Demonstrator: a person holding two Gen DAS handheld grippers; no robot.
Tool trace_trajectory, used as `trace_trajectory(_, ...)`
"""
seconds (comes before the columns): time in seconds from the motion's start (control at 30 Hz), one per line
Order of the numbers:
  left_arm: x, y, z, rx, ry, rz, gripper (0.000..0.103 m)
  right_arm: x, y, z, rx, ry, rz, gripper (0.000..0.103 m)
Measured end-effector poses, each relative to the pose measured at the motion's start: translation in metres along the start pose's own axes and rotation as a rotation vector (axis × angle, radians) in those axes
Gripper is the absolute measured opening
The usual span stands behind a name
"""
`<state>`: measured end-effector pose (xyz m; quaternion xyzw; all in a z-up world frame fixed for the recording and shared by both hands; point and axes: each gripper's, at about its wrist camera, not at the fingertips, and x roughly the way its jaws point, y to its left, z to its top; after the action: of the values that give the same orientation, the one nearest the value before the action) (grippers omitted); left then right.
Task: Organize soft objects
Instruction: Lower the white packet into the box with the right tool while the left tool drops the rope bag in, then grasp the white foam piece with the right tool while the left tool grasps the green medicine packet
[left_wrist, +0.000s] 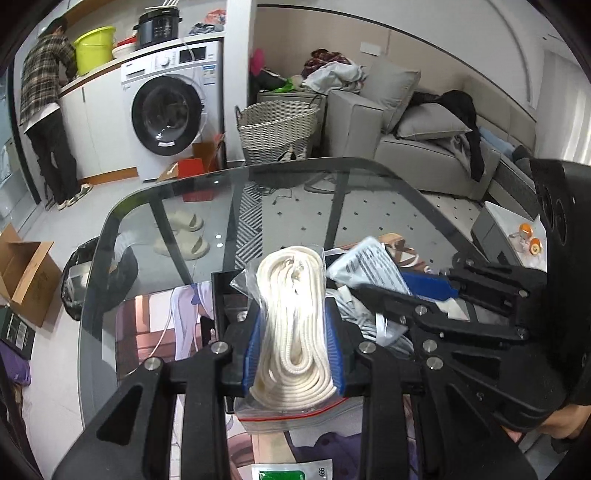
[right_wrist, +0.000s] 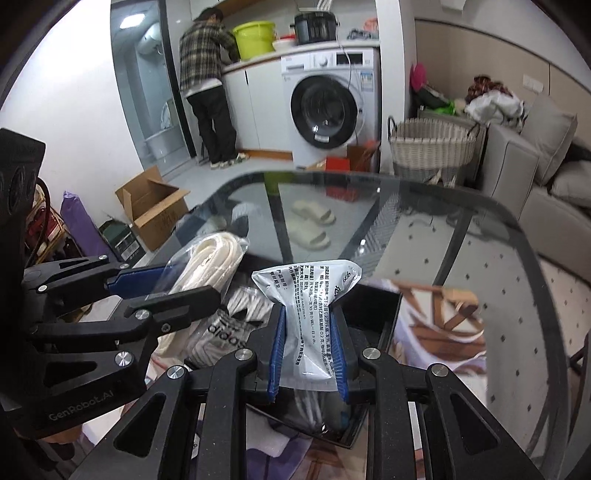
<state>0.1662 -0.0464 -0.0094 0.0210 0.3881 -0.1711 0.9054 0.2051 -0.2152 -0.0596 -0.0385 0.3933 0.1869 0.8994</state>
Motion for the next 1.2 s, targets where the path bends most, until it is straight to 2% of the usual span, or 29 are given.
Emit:
trace_trajectory(0.2,0.014,0.000,-0.004,-0.016,0.047,0.007,0.030,0.011,-0.004,-0.007,0.002,0.024,-0.006,0.023)
trace_trajectory(0.43,0.011,0.001,-0.002,-0.024,0.041,0.016,0.032,0.012,-0.005,-0.008,0.006,0.031,-0.011,0.026)
trace_trajectory(0.47,0.011,0.000,-0.002,-0.023,0.042,0.018,0.032,0.012,-0.005,-0.008,0.008,0.035,-0.016,0.029)
trace_trajectory(0.63,0.009,0.001,-0.001,-0.029,0.044,0.024,0.036,0.014,-0.007,-0.008,0.036,0.056,-0.013,0.032)
trace_trajectory(0.77,0.007,0.003,0.000,-0.033,0.038,0.029,0.044,0.013,-0.011,-0.008,0.056,0.062,-0.010,0.034)
trace_trajectory(0.9,0.004,0.004,0.001,-0.033,0.019,0.030,0.045,0.010,-0.013,-0.007,0.073,0.052,-0.003,0.039)
trace_trajectory(1.07,-0.001,0.006,0.002,-0.031,0.004,0.026,0.046,0.001,-0.010,-0.007,0.058,0.023,-0.001,0.039)
trace_trajectory(1.2,-0.013,0.008,-0.001,-0.026,-0.001,0.012,0.054,-0.019,0.001,-0.010,0.007,-0.007,0.016,0.039)
